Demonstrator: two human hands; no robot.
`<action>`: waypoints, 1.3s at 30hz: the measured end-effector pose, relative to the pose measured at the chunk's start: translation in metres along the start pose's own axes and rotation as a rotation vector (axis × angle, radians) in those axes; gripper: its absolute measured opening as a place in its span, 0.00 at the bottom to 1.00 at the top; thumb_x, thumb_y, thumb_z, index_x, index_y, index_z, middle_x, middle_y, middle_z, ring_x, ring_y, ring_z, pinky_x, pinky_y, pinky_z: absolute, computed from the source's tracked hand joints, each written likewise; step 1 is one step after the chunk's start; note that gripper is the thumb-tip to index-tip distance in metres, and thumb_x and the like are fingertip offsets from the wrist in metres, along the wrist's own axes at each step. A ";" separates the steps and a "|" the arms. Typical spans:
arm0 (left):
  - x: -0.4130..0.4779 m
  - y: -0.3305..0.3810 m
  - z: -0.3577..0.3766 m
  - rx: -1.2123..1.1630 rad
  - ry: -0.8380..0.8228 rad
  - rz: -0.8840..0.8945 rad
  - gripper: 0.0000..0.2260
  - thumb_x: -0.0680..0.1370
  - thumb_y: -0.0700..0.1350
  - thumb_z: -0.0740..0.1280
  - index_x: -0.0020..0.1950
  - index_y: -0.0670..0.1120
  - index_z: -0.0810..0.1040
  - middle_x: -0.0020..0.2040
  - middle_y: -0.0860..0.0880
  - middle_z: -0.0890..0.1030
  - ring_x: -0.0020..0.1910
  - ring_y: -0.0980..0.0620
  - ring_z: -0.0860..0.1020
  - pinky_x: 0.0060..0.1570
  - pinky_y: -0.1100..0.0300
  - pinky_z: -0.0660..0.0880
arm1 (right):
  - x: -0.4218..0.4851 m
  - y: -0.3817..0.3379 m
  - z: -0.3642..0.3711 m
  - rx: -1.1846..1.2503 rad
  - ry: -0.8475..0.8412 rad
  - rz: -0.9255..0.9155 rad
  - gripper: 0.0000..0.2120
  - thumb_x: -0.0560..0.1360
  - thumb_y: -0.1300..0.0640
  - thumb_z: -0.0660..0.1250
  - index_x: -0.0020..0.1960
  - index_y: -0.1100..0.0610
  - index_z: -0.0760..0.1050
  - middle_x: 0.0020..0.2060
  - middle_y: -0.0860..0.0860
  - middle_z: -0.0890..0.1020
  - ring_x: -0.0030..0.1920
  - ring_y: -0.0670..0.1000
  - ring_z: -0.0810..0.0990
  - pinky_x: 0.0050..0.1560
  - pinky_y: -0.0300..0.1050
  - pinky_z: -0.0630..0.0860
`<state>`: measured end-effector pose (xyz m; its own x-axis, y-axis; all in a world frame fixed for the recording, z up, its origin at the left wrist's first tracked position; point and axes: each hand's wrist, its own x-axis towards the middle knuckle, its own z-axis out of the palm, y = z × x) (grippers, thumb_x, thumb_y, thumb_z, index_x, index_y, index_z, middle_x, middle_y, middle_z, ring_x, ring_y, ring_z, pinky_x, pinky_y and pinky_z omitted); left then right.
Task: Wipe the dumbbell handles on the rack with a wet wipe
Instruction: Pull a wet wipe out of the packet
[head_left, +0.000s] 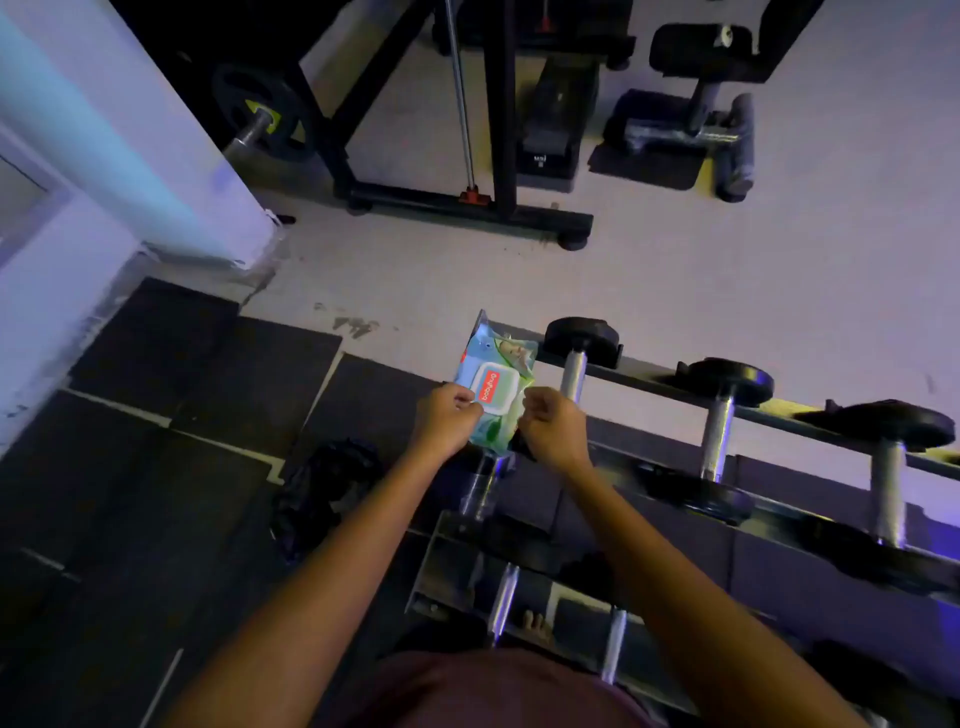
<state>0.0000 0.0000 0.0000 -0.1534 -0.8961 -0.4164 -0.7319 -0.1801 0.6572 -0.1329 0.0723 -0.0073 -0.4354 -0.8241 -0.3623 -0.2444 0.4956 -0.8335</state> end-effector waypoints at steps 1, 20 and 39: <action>0.007 0.002 0.002 0.048 -0.020 0.026 0.13 0.76 0.41 0.68 0.59 0.39 0.80 0.55 0.43 0.81 0.53 0.47 0.79 0.47 0.62 0.73 | 0.010 -0.001 0.001 -0.098 -0.008 -0.033 0.18 0.74 0.69 0.63 0.64 0.66 0.74 0.57 0.60 0.80 0.55 0.55 0.80 0.44 0.30 0.71; 0.071 -0.008 0.026 0.579 -0.156 0.382 0.24 0.77 0.58 0.65 0.53 0.35 0.76 0.48 0.40 0.77 0.44 0.45 0.78 0.37 0.57 0.71 | 0.051 0.031 0.009 -0.765 -0.276 -0.338 0.19 0.77 0.58 0.59 0.67 0.53 0.75 0.70 0.48 0.73 0.69 0.50 0.71 0.60 0.48 0.75; 0.063 -0.073 0.023 -0.256 0.031 -0.327 0.15 0.70 0.52 0.76 0.47 0.45 0.75 0.44 0.44 0.80 0.46 0.43 0.81 0.46 0.46 0.80 | 0.078 0.011 0.030 -0.563 -0.043 -0.137 0.08 0.75 0.60 0.63 0.40 0.57 0.80 0.37 0.53 0.81 0.37 0.54 0.78 0.30 0.39 0.67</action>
<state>0.0283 -0.0341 -0.0885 0.0823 -0.7860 -0.6127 -0.5492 -0.5488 0.6302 -0.1434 0.0050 -0.0568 -0.3344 -0.8955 -0.2938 -0.7244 0.4437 -0.5276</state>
